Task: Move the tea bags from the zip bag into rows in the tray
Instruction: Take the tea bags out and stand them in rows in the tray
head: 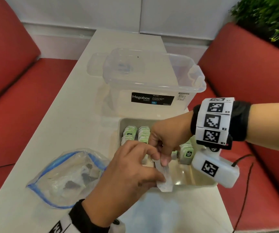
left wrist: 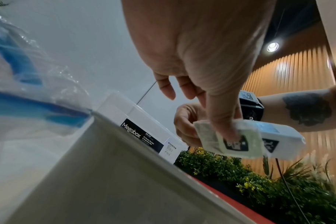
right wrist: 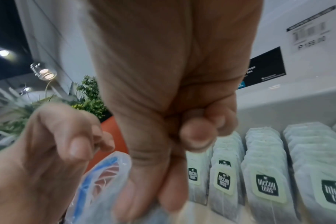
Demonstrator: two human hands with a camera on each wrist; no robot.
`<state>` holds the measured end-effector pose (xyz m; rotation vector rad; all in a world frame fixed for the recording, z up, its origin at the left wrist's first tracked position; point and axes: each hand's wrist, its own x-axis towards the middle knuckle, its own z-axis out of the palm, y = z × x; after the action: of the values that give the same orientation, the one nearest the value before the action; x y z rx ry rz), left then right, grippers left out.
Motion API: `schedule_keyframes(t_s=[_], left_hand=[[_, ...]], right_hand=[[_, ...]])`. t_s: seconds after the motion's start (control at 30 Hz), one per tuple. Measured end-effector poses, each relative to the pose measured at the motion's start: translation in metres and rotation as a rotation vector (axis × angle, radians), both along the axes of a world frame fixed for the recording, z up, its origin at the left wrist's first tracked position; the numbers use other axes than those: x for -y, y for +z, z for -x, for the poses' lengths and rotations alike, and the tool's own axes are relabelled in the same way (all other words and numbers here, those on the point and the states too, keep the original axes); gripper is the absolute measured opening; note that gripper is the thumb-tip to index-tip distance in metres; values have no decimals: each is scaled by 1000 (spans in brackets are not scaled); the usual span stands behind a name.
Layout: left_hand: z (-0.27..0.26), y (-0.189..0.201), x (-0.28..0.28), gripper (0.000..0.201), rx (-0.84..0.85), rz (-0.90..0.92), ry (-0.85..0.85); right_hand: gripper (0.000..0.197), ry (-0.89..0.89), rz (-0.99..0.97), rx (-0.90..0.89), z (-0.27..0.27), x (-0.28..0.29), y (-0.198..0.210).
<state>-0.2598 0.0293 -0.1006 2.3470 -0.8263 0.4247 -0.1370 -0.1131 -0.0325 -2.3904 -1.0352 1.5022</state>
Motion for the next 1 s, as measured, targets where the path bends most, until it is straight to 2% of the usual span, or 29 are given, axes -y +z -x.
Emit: schedule_keyframes(t_s=[0.1, 0.2, 0.3, 0.37, 0.5, 0.73, 1.0], left_hand=[[0, 2, 3, 10, -68, 76, -8], [-3, 8, 3, 12, -222, 160, 102], [-6, 8, 3, 5, -376, 305, 249], [-8, 7, 5, 6, -413, 359, 287], [-11, 7, 13, 9, -449, 455, 286], [-11, 12, 27, 10, -455, 553, 258], [-11, 3, 29, 34, -500, 468, 253]], right_hand=[[15, -108, -90, 23, 8, 10, -1], [10, -227, -219, 229, 16, 23, 4], [25, -372, -370, 294, 29, 32, 13], [21, -363, -374, 338, 39, 35, 16], [15, -276, -370, 564, 46, 37, 16], [15, -315, -394, 586, 44, 41, 24], [15, -345, -361, 541, 41, 45, 24]])
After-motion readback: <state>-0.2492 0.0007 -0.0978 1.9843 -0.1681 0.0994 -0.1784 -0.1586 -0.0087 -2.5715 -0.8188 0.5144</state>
